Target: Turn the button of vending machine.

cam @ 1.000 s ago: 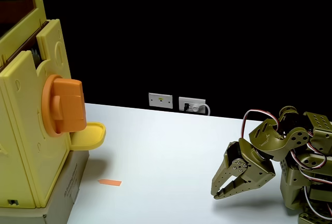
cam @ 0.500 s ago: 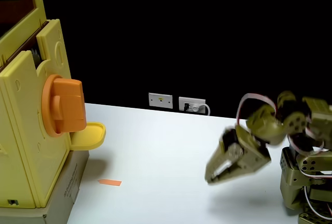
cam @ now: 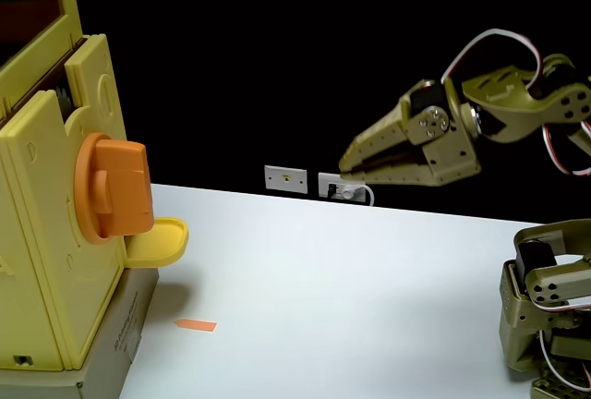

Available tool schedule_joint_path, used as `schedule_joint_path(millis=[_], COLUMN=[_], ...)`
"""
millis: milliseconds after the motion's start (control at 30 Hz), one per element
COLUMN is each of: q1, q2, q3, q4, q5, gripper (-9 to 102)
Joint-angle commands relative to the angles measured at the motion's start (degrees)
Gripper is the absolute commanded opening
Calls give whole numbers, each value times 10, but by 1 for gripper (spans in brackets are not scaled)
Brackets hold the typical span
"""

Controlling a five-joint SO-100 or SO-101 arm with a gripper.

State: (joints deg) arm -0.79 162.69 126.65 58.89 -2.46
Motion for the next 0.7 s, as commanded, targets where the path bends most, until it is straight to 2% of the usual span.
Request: schedule_joint_path(millis=[0, 267, 500, 667], q1=[-13, -33, -56, -67], q2=[-38, -117, -132, -154], q3=[-45, -12, 102, 207], q4=[-33, -142, -335, -507], q5=[-42, -167, -340, -463], gripper=[1, 1, 0, 0])
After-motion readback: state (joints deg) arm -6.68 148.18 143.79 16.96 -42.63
